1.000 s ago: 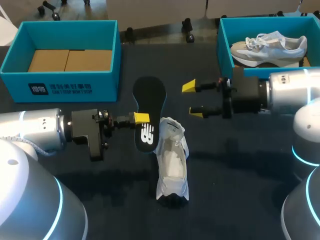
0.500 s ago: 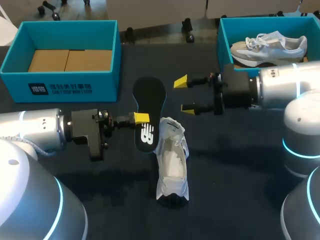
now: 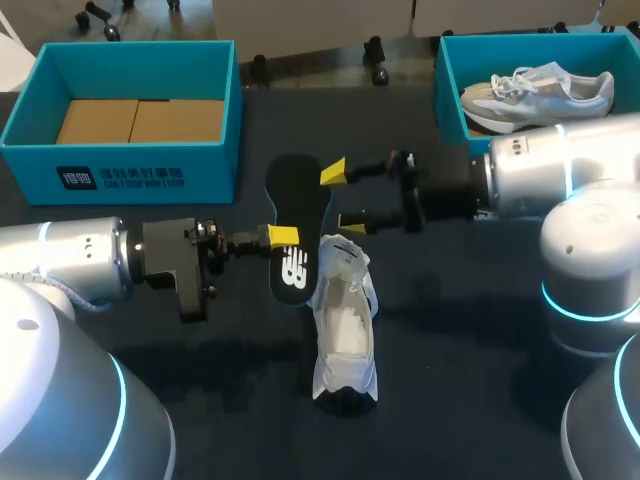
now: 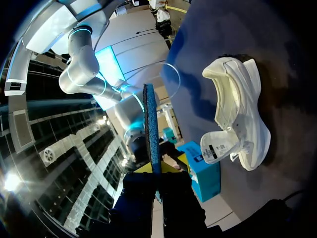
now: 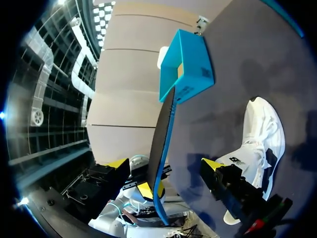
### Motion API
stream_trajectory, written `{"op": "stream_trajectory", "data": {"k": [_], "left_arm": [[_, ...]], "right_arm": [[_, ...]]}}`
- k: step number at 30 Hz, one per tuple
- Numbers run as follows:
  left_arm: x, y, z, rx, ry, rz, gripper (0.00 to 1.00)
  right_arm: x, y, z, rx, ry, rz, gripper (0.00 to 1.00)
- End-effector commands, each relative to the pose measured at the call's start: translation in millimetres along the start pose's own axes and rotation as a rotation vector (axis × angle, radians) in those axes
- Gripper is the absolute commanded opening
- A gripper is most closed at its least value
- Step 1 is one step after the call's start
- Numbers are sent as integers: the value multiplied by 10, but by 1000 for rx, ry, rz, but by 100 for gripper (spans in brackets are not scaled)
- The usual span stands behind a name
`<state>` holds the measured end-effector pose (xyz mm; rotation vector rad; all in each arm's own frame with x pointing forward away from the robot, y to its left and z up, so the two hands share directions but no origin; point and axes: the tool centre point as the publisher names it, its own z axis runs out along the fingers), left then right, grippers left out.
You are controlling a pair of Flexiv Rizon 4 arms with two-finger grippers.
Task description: Take the shoe out of the shoebox, open the shoe tongue, remove and reinsert the insole, then place the shoe into the shoebox
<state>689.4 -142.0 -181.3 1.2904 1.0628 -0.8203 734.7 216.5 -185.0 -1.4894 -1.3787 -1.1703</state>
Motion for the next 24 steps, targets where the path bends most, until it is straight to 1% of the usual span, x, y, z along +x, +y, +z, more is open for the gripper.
{"op": "stream_trajectory", "data": {"k": [1, 6, 11, 13, 14, 17, 21, 24], "left_arm": [[0, -9, 4, -3, 0, 2, 0], [0, -9, 4, -3, 0, 2, 0], [0, -9, 4, -3, 0, 2, 0], [0, -9, 4, -3, 0, 2, 0], [0, -9, 4, -3, 0, 2, 0], [0, -9, 4, -3, 0, 2, 0], [0, -9, 4, -3, 0, 2, 0], [0, -9, 4, -3, 0, 2, 0]], "right_arm": [[-1, -102, 42, -23, 4, 2, 84], [47, -175, 89, -24, 11, 1, 82], [124, -202, 121, -23, 9, 3, 89], [154, -211, 146, -18, 14, 9, 90], [168, -213, 159, -15, 14, 11, 92], [200, -209, 203, -1, 12, 18, 91], [227, -193, 238, 11, 7, 33, 84], [250, -196, 248, 14, 3, 42, 70]]}}
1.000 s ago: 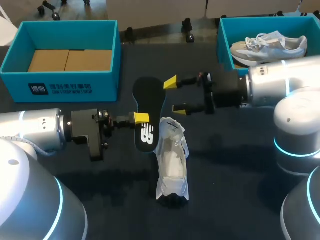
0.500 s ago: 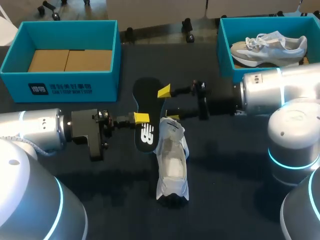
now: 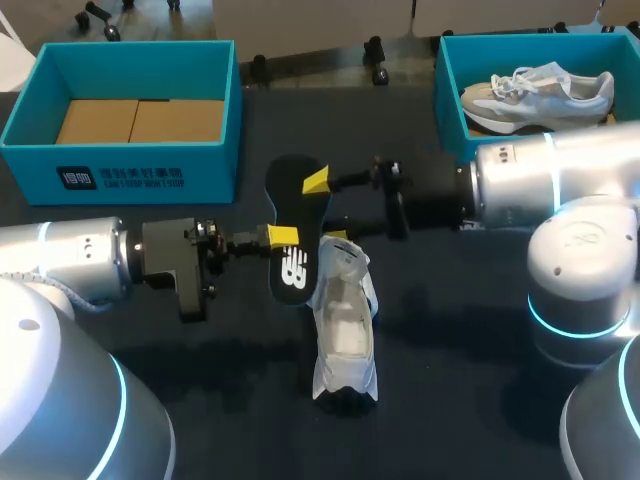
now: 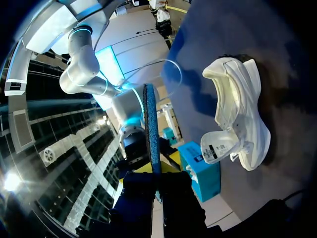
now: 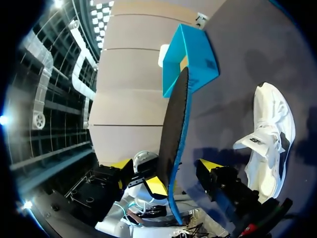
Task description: Take the shoe out of the shoebox, open the shoe tongue, remove and reinsert the insole, then place the shoe into the shoebox
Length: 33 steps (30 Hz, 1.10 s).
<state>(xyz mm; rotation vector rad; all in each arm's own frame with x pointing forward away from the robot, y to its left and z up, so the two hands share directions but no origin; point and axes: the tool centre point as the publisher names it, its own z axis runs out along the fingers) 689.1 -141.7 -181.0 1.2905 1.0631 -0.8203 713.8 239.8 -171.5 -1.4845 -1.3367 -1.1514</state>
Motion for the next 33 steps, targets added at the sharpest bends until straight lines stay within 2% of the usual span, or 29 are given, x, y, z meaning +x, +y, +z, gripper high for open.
{"op": "stream_trajectory", "data": {"k": [1, 6, 9, 16, 23, 30, 33], "left_arm": [[3, -8, 8, -3, 0, 2, 0], [3, -8, 8, -3, 0, 2, 0], [3, -8, 8, -3, 0, 2, 0], [3, -8, 8, -3, 0, 2, 0], [3, -8, 8, -3, 0, 2, 0], [3, -8, 8, -3, 0, 2, 0], [3, -8, 8, -3, 0, 2, 0]], "right_arm": [[62, 24, 90, 4, -19, 6, 69], [90, 2, 86, 3, -23, 20, 59], [99, -15, 77, 0, -25, 27, 49], [129, -73, 65, -5, -11, 12, 45], [177, -97, 83, 12, -1, -11, 45], [113, -112, 114, 18, 16, -6, 44], [108, -112, 118, 15, 23, -7, 37]]}}
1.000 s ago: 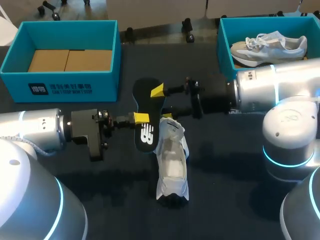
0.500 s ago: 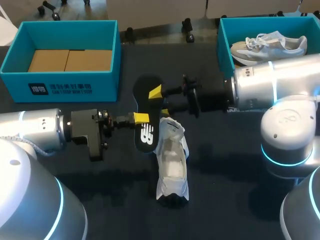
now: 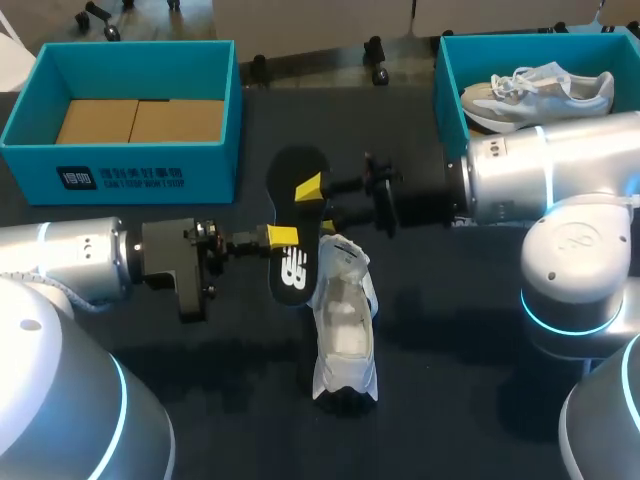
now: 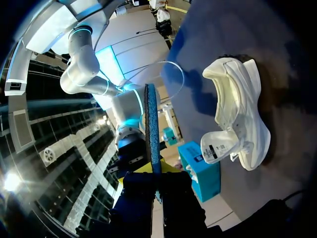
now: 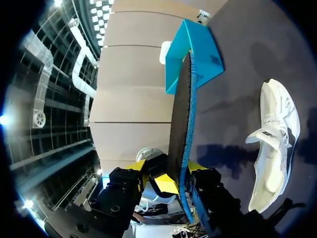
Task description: Take the shoe out of the shoebox, open the shoe tongue, remove and reinsert the insole, then place the shoe into the shoebox
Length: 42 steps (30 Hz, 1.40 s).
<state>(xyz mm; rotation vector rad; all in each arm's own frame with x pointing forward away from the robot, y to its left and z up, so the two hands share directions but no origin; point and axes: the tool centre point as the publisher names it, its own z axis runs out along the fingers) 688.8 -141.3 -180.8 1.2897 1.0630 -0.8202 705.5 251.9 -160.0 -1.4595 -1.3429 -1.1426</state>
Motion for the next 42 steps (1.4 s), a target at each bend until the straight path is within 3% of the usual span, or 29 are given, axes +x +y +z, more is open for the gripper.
{"op": "stream_trajectory", "data": {"k": [1, 20, 26, 40, 41, 42], "left_arm": [[5, -6, 12, -2, 0, 2, 0], [5, -6, 12, -2, 0, 2, 0], [5, -6, 12, -2, 0, 2, 0], [5, -6, 12, -2, 0, 2, 0], [5, -6, 12, -2, 0, 2, 0], [5, -6, 12, -2, 0, 2, 0]], "right_arm": [[-32, -16, 45, -7, 15, -4, 33], [-81, -23, 60, -88, 77, -23, 27], [-81, -23, 60, -89, 75, -22, 13], [-85, 20, 61, -96, 84, -22, 16], [-88, 25, 63, -96, 86, -23, 14], [-92, 31, 65, -97, 86, -22, 0]]}}
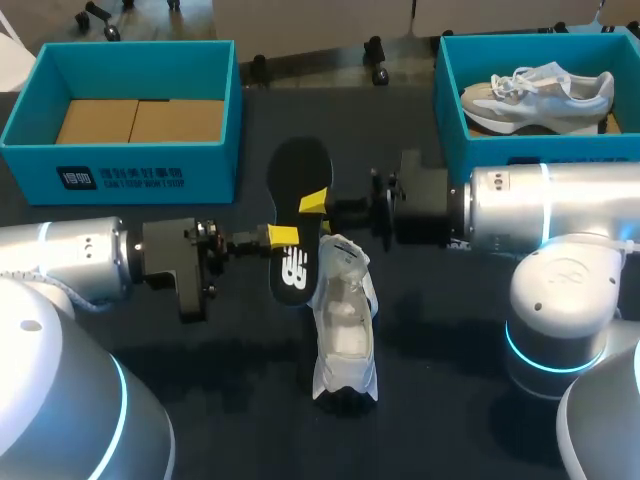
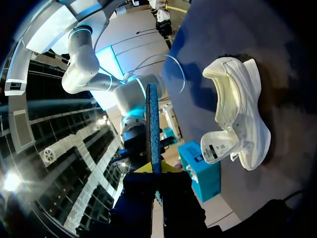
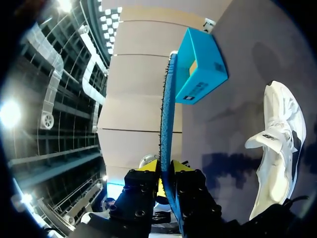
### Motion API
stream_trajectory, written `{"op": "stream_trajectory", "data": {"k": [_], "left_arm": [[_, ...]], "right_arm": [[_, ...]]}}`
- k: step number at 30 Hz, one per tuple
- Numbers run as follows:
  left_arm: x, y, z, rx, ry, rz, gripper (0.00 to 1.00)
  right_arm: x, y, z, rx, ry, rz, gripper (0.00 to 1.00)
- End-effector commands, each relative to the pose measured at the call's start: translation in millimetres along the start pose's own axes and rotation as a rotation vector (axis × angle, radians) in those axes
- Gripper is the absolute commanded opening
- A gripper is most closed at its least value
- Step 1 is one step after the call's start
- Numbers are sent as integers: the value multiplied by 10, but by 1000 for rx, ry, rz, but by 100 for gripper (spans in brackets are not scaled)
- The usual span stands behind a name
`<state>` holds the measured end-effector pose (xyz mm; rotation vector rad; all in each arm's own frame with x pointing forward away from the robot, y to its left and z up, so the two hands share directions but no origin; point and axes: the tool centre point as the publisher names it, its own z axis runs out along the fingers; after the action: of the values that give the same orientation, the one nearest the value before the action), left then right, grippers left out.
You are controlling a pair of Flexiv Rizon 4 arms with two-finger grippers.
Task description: Take the shoe out of the shoebox, open the shoe tongue, remove and reinsert the insole, then place the shoe into the shoebox
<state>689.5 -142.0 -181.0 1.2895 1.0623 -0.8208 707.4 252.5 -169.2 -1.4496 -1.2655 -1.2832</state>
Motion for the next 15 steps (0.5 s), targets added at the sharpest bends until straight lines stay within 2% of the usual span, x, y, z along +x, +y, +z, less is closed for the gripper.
{"op": "stream_trajectory", "data": {"k": [1, 12, 13, 14, 15], "left_arm": [[2, -11, 4, -3, 1, 2, 0], [-16, 10, 5, -5, -1, 2, 0], [-18, 14, 5, -1, -2, 8, 9], [-19, 16, 4, 0, -1, 13, 31], [-22, 18, 0, -1, -1, 13, 47]], "right_arm": [[-13, 15, 39, -3, 3, 1, 0], [-52, 56, 61, 6, 11, 6, 0], [-59, 60, 60, 6, 11, 7, 0], [-69, 63, 58, 7, 11, 9, 0], [-79, 64, 55, 7, 9, 11, 0]]}}
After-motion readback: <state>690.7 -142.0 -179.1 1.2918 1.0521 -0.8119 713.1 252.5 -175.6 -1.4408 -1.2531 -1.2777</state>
